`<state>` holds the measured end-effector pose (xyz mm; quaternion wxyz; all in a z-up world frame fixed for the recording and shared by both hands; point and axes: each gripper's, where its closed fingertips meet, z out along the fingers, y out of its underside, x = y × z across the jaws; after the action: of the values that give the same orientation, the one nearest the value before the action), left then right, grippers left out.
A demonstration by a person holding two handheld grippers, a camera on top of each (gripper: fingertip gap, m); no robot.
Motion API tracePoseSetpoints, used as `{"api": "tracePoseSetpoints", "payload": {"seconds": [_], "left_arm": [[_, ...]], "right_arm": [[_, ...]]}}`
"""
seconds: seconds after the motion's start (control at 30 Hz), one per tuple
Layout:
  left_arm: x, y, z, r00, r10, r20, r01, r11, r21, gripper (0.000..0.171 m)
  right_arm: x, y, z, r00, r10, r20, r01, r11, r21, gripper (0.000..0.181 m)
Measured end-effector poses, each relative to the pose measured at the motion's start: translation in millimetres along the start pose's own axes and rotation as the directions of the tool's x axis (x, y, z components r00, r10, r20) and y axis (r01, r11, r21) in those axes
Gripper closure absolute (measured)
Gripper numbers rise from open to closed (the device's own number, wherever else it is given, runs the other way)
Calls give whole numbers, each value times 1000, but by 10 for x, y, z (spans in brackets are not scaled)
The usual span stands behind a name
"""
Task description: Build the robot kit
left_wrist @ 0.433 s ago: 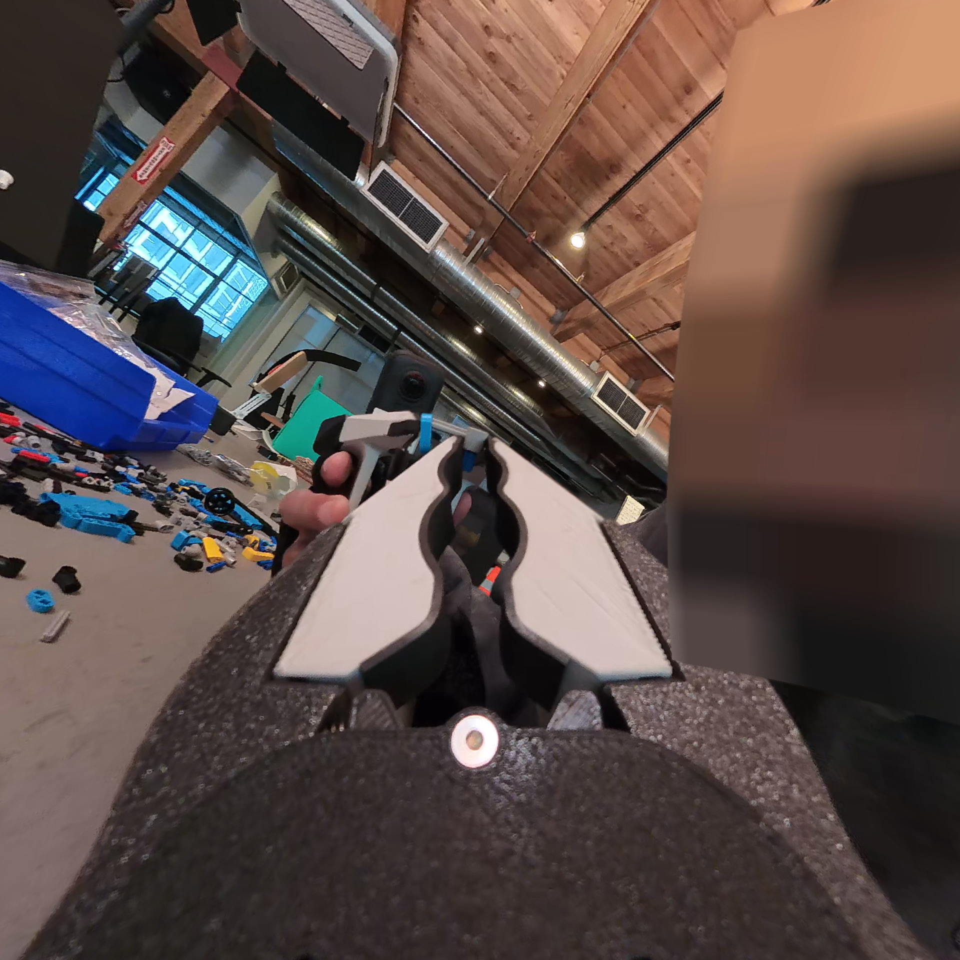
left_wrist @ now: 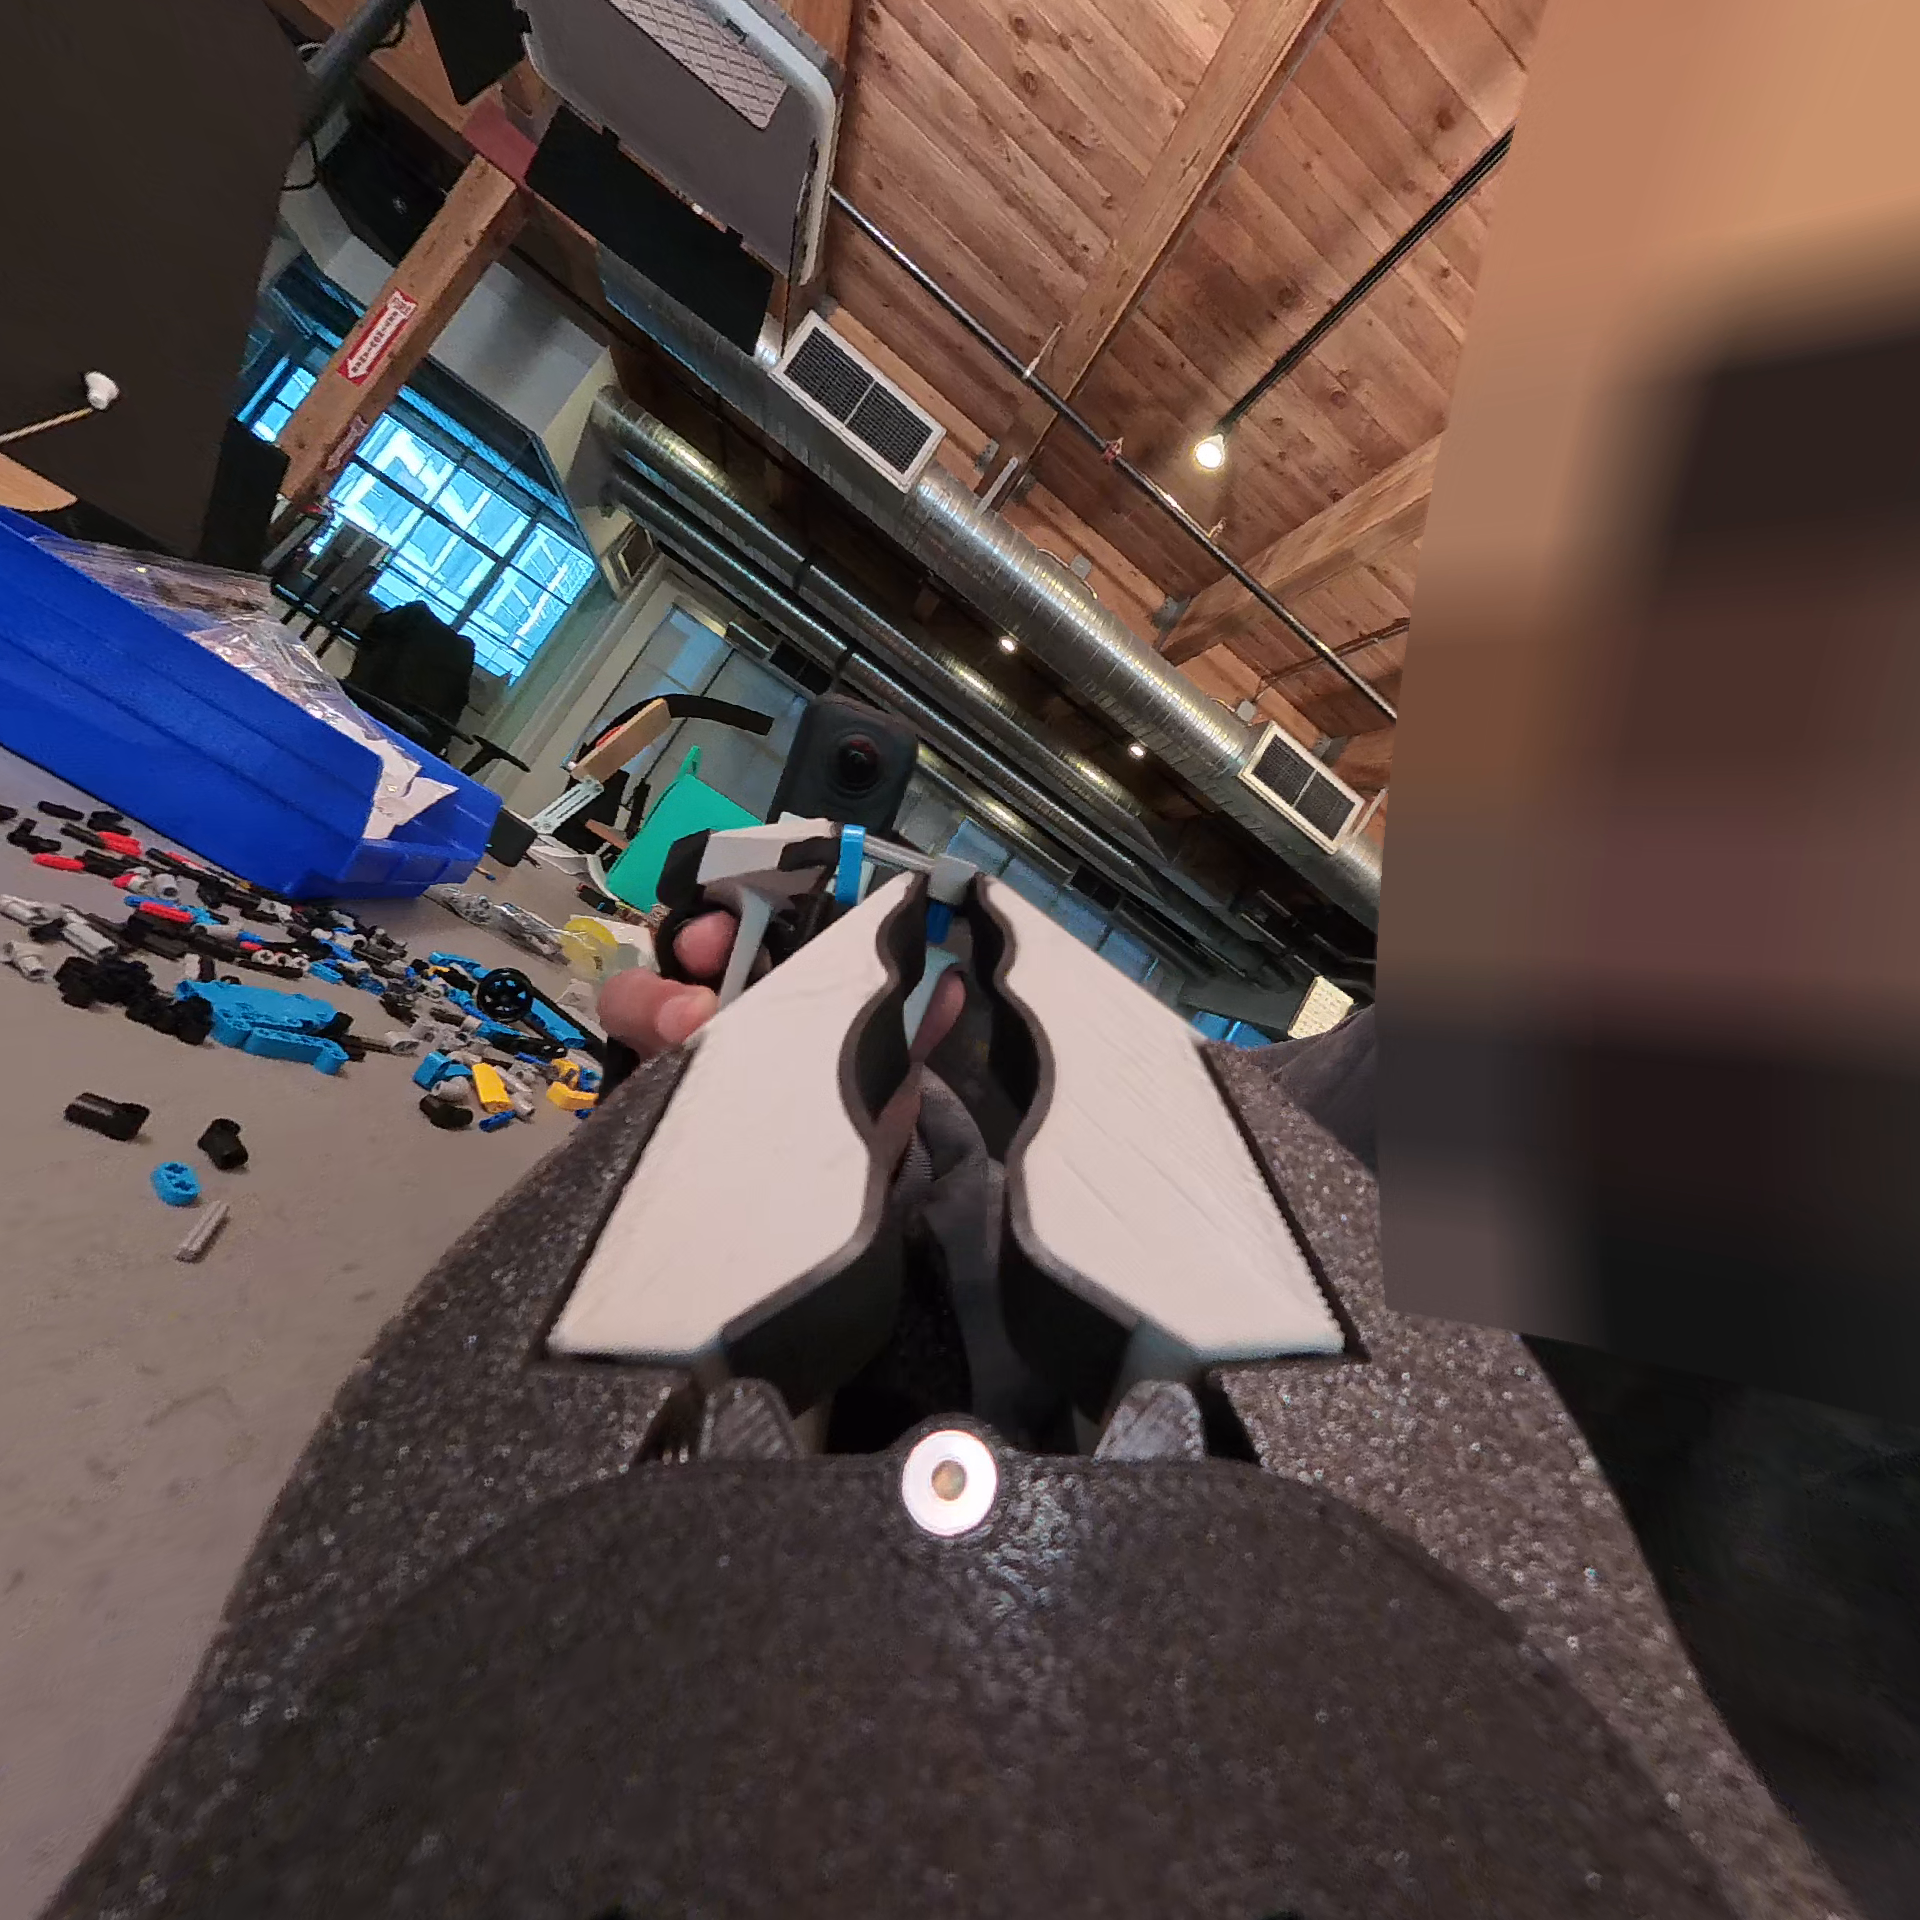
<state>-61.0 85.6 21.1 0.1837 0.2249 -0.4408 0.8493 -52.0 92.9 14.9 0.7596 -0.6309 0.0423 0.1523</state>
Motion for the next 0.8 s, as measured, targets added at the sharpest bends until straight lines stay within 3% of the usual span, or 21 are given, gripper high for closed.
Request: {"api": "tracePoseSetpoints", "payload": {"seconds": [0.03, 0.23, 0.33, 0.5, 0.8], "left_arm": [[-1, 5, 2, 1000, 13, 7, -13, 1000, -4, 165], [-3, 48, 23, 995, 89, 42, -88, 995, -37, 164], [15, 59, 26, 997, 76, 28, -75, 997, -36, 164], [73, 82, 30, 997, -57, -50, 56, 998, -22, 164], [-2, 70, 7, 998, -60, -18, 59, 998, -30, 165]], "right_arm": [[5, 4, -1, 1000, 10, 1, -10, 1000, -2, 158], [-18, 7, -30, 997, 70, 27, -69, 997, -18, 159], [-33, 11, -37, 1000, 2, 17, -2, 1000, -23, 159], [-99, 3, -39, 994, -104, 31, 105, 994, -23, 160], [-5, 59, -48, 999, -35, 12, 35, 997, -73, 163]]}}
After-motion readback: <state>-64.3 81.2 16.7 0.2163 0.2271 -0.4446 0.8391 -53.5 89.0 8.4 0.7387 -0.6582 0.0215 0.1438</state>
